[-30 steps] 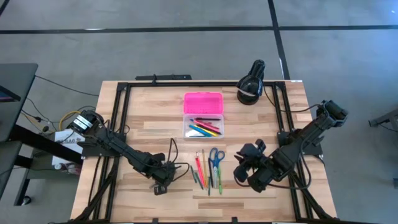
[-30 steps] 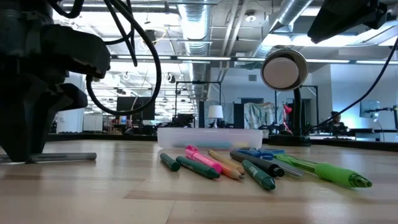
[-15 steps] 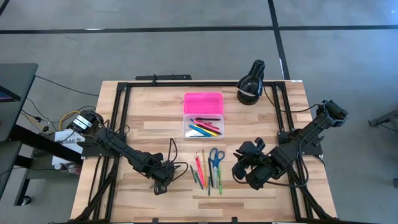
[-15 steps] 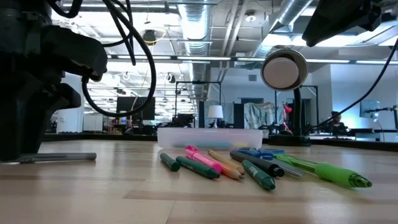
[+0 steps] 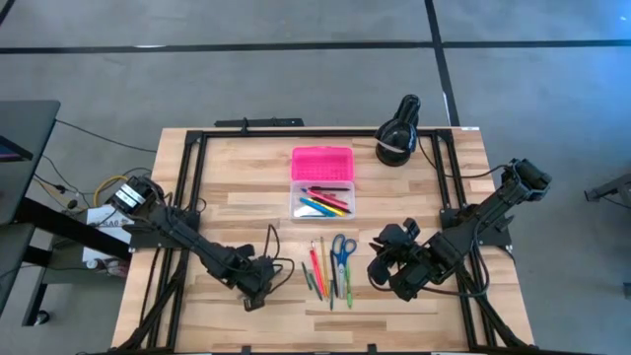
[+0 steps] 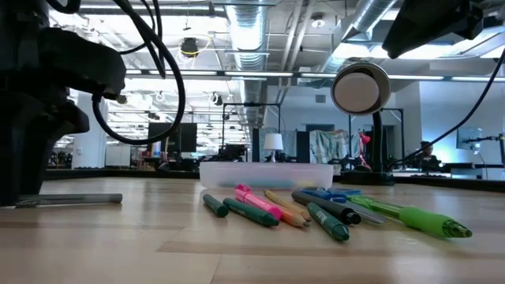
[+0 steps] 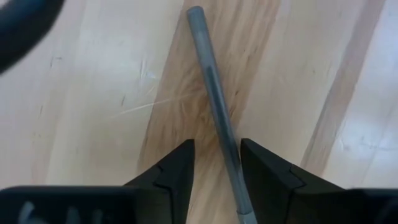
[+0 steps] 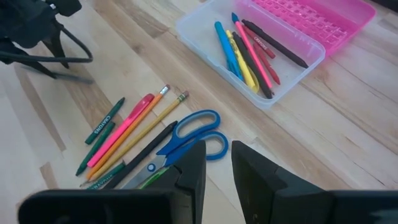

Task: Pick & place school supplies into a supply box
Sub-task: Put the gray pen into the pink supply box

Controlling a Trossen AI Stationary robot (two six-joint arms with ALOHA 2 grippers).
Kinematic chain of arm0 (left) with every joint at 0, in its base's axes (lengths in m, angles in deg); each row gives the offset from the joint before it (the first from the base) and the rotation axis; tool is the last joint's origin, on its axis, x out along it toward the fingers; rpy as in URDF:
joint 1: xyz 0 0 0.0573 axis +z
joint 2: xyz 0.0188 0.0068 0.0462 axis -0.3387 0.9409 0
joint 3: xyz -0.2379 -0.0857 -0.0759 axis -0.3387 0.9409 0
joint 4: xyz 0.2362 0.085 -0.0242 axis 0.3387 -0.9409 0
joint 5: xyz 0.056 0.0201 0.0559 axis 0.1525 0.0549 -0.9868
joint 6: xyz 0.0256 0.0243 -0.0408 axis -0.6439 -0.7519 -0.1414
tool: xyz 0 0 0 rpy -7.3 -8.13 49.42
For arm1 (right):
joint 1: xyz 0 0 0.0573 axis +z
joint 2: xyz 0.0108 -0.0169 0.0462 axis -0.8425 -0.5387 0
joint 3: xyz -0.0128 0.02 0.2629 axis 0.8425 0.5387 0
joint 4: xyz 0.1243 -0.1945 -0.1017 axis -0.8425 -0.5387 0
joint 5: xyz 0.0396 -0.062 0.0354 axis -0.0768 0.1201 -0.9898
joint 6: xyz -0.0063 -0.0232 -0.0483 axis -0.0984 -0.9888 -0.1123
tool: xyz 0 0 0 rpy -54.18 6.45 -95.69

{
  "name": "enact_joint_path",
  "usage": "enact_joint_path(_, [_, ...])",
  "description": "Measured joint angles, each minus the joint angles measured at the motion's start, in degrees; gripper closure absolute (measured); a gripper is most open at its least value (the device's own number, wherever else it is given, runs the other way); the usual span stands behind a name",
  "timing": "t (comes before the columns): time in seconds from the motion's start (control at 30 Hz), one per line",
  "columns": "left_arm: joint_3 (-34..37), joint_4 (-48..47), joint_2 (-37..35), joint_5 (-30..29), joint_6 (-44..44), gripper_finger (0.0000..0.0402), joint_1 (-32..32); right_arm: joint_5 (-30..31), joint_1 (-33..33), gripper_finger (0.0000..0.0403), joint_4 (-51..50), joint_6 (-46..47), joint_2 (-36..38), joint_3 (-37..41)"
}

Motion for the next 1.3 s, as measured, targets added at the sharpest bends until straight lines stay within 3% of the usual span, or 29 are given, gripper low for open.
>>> enact_joint_path(0.3, [-0.28, -2.63, 1.82, -4.15, 5.9, 0.0287, -2.01, -0.05, 0.01, 0.0333, 0.49, -0.02, 0.02, 0.0])
enact_joint_path(0.73, [-0.24, -4.98, 1.82, -7.58, 5.91, 0.0288, -1.91, -0.11, -1.88, 0.0333, 0.51, -0.07, 0.02, 0.0])
enact_joint_path(1.3, [-1.05, -2.59, 2.04, -8.02, 6.81, 0.0288, -2.27, -0.24, -1.87, 0.0333, 1.88, -0.04, 0.02, 0.0])
